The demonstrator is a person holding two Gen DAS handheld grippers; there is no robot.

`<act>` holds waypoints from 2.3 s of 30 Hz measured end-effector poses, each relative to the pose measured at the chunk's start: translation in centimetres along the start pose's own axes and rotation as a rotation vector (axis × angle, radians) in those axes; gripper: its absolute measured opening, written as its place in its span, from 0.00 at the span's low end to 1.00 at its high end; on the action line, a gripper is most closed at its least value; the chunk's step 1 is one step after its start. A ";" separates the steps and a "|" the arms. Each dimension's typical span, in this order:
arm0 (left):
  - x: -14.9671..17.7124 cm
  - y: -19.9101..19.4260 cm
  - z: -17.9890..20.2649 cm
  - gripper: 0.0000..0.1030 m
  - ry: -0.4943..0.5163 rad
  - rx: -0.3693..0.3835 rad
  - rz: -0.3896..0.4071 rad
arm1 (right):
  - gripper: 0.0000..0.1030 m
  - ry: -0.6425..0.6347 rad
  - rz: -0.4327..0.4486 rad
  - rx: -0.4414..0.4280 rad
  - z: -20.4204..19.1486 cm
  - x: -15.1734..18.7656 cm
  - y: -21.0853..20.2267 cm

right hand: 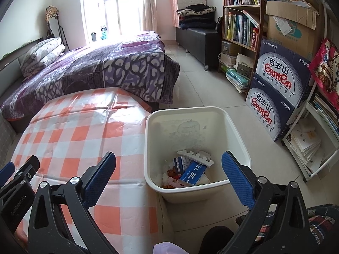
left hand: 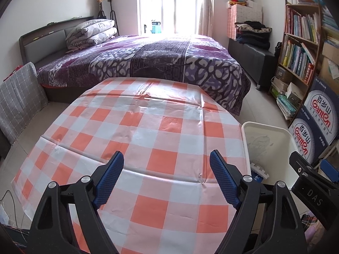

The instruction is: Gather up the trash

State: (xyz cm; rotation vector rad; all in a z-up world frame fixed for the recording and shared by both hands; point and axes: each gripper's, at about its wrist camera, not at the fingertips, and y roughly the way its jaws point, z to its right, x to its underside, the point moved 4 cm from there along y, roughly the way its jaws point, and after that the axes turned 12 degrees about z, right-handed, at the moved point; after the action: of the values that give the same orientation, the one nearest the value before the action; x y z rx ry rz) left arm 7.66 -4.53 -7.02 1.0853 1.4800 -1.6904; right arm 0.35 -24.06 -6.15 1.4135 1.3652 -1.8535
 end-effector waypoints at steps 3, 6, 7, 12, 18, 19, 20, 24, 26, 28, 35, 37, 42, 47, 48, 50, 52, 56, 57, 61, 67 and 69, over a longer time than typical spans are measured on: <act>-0.2 -0.1 0.1 0.88 0.007 -0.005 0.007 | 0.93 0.004 0.001 0.001 0.0 -0.3 0.1; -0.3 0.0 0.1 0.91 -0.005 -0.008 -0.002 | 0.93 0.002 0.002 0.001 0.0 -0.1 -0.5; -0.3 0.0 0.0 0.92 -0.009 -0.010 -0.008 | 0.93 0.002 0.002 0.001 0.0 -0.4 -0.1; -0.3 0.2 -0.2 0.92 -0.016 -0.020 -0.018 | 0.93 0.000 0.002 0.000 -0.2 -0.6 -0.1; -0.3 0.2 -0.2 0.92 -0.017 -0.019 -0.021 | 0.93 -0.001 0.002 0.000 -0.2 -0.5 -0.5; -0.3 0.2 -0.2 0.92 -0.017 -0.018 -0.021 | 0.93 -0.001 0.002 -0.001 -0.2 -0.5 -0.5; -0.3 0.2 -0.2 0.92 -0.017 -0.019 -0.021 | 0.93 -0.002 0.000 0.001 -0.2 -0.7 -0.1; -0.3 0.3 -0.2 0.92 -0.017 -0.021 -0.021 | 0.93 -0.001 0.001 0.001 -0.3 -0.7 -0.1; -0.3 0.2 -0.2 0.92 -0.016 -0.021 -0.021 | 0.93 -0.001 0.000 0.001 -0.3 -0.7 -0.1; -0.3 0.3 -0.2 0.92 -0.016 -0.021 -0.021 | 0.93 -0.001 -0.002 0.001 -0.3 -0.7 -0.1; -0.2 0.2 -0.3 0.92 -0.017 -0.022 -0.024 | 0.93 -0.001 -0.004 0.001 -0.3 -0.8 -0.2; 0.0 0.3 -0.4 0.92 -0.019 -0.023 -0.026 | 0.93 -0.001 -0.003 0.002 -0.3 -0.9 0.0; 0.0 0.3 -0.4 0.92 -0.020 -0.024 -0.026 | 0.93 -0.001 -0.005 0.001 -0.3 -0.9 -0.3; 0.0 0.4 -0.4 0.92 -0.020 -0.024 -0.028 | 0.93 -0.001 -0.005 0.001 -0.3 -1.0 0.0; 0.0 0.4 -0.4 0.92 -0.019 -0.025 -0.028 | 0.93 -0.001 -0.005 0.001 -0.3 -1.0 0.1; 0.0 0.4 -0.4 0.92 -0.020 -0.026 -0.026 | 0.93 -0.001 -0.005 0.001 -0.3 -1.0 -0.1; 0.0 0.4 -0.4 0.92 -0.020 -0.026 -0.028 | 0.93 -0.002 -0.005 0.001 -0.3 -1.0 0.0; 0.0 0.4 -0.4 0.92 -0.020 -0.027 -0.028 | 0.93 -0.002 -0.006 0.001 -0.3 -1.0 0.0; 0.0 0.5 -0.4 0.92 -0.021 -0.026 -0.029 | 0.93 -0.002 -0.006 0.001 -0.3 -1.0 0.1; 0.0 0.5 -0.4 0.92 -0.020 -0.027 -0.029 | 0.93 -0.003 -0.006 0.000 -0.3 -1.1 -0.4; -0.1 0.6 -0.4 0.92 -0.021 -0.027 -0.029 | 0.93 -0.003 -0.010 0.000 -0.4 -1.1 -0.2; -0.1 0.6 -0.4 0.92 -0.021 -0.027 -0.030 | 0.93 -0.002 -0.009 0.000 -0.4 -1.1 -0.2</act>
State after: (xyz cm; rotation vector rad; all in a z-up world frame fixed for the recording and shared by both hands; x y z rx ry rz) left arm 8.29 -4.23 -7.20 1.0330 1.5090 -1.6924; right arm 0.83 -23.89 -5.04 1.4074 1.3724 -1.8602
